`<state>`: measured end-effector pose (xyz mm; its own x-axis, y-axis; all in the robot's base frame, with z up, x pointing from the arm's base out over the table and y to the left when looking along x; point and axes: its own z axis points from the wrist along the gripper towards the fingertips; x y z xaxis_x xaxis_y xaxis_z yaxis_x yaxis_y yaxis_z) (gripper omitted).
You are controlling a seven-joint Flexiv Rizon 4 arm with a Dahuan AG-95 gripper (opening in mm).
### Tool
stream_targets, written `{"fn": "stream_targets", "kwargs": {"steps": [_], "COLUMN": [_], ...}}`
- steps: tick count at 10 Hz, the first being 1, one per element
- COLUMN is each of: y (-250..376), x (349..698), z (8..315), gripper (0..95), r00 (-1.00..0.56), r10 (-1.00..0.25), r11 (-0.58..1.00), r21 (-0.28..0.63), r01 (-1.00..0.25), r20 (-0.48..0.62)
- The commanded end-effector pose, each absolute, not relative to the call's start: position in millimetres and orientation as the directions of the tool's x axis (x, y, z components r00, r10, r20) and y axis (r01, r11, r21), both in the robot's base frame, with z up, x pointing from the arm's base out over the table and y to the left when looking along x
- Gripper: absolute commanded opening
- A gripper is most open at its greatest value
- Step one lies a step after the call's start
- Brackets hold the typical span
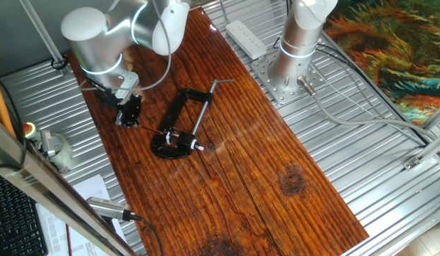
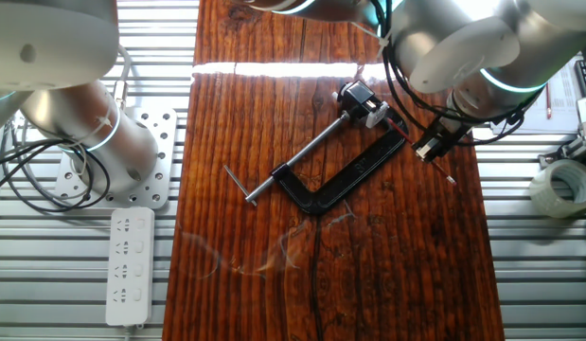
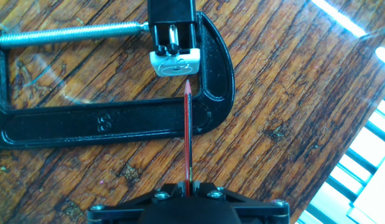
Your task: Insert the pencil into the pencil sharpener
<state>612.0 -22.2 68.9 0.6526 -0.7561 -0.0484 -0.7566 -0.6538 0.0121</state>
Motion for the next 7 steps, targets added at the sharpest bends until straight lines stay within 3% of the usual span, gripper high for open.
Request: {"fn": "stream_targets", "kwargs": {"steps": [1,7], "y": [-22.3,-16.8], "x": [612.2,611.8], "z": [68.1,64.8], "gripper": [0.0,0.0], "r00": [0.655,0.663], "r10": [-0.754,-0.747], "r11": [-0.656,-0.665], "r21": [0.01,0.015], "r01": [-0.755,-0.747], "r20": [-0.052,-0.052]}}
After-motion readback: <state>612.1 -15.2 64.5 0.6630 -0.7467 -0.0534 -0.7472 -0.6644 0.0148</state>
